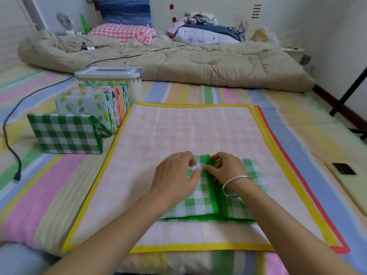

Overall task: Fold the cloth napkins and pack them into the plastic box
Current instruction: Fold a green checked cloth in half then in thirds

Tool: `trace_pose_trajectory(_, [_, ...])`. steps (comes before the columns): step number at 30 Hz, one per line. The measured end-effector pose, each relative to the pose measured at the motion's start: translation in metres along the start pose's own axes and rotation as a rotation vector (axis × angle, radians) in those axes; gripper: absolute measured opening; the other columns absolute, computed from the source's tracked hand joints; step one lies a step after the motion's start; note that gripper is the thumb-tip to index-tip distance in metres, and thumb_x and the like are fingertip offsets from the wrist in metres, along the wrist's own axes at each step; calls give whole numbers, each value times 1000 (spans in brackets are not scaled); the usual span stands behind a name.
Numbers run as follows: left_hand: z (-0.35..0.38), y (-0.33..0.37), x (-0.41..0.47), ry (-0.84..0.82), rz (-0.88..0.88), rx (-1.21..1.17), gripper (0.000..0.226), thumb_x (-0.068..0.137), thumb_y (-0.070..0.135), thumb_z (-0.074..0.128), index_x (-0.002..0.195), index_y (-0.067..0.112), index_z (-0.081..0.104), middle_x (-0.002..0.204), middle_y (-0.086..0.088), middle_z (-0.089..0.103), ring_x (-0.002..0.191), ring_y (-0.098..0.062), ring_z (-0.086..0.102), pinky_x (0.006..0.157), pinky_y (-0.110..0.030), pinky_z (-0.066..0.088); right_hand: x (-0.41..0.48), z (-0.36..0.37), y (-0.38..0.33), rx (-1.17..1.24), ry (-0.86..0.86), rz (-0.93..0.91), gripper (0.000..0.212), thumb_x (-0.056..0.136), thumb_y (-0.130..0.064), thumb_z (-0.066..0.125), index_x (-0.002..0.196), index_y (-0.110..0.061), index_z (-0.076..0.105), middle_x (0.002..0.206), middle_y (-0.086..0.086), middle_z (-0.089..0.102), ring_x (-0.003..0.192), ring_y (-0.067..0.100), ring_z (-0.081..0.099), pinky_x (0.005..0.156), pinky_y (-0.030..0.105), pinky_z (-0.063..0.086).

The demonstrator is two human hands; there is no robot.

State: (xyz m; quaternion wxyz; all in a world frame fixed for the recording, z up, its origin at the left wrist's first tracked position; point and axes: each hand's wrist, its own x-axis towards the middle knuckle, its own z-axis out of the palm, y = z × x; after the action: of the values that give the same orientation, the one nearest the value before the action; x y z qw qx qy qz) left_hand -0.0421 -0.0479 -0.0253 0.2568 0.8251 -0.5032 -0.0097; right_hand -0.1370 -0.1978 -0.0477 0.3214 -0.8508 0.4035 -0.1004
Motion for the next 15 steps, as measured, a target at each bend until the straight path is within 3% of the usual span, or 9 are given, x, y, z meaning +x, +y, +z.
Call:
trace_pose_trajectory(2, [1, -28, 4, -57, 79, -35, 56, 99, 49, 36, 144, 19, 47, 151, 6, 44, 143, -9, 32, 117, -19, 19, 0, 2, 2, 10, 9, 4, 38, 84, -40, 73, 116, -24, 59, 78, -6, 69, 63, 11, 65, 69, 32, 57])
trace_pose_trajectory(3, [3, -39, 6, -140, 97, -52, 68, 98, 53, 27, 155, 16, 30, 162, 6, 24, 151, -6, 13, 121, -18, 5, -1, 2, 2, 12, 13, 7, 40, 84, -39, 73, 118, -25, 57, 79, -6, 69, 66, 12, 66, 70, 33, 58])
trace_pose_trajectory(6, [13, -60, 4, -373, 106, 16, 83, 95, 69, 5, 158, 16, -8, 164, 6, -16, 148, -1, -20, 124, -28, -6, -4, 4, 2, 13, 32, 4, 42, 84, -36, 73, 120, -25, 56, 78, -8, 69, 72, 12, 66, 70, 31, 56])
trace_pose_trajectory(8, [21, -63, 1, -410, 133, 225, 94, 85, 77, -10, 156, 14, -17, 163, 1, -24, 148, -7, -26, 124, -34, -10, -7, 6, 2, 2, 51, -3, 41, 85, -34, 72, 122, -25, 55, 78, -9, 67, 74, 11, 64, 67, 27, 50])
trace_pose_trajectory(11, [25, -63, 0, -375, 180, 543, 107, 74, 79, -28, 156, 11, -17, 163, -6, -21, 150, -17, -23, 123, -46, -11, -12, 9, 0, -46, 83, -17, 42, 87, -36, 70, 124, -26, 53, 78, -11, 66, 75, 10, 62, 62, 24, 44])
trace_pose_trajectory(15, [26, -61, 0, -353, 190, 576, 101, 80, 76, -24, 156, 9, -16, 162, -10, -21, 151, -21, -21, 121, -47, -15, -16, 14, -1, -141, 114, -39, 41, 90, -38, 66, 127, -26, 54, 86, -10, 69, 82, 12, 64, 71, 28, 51])
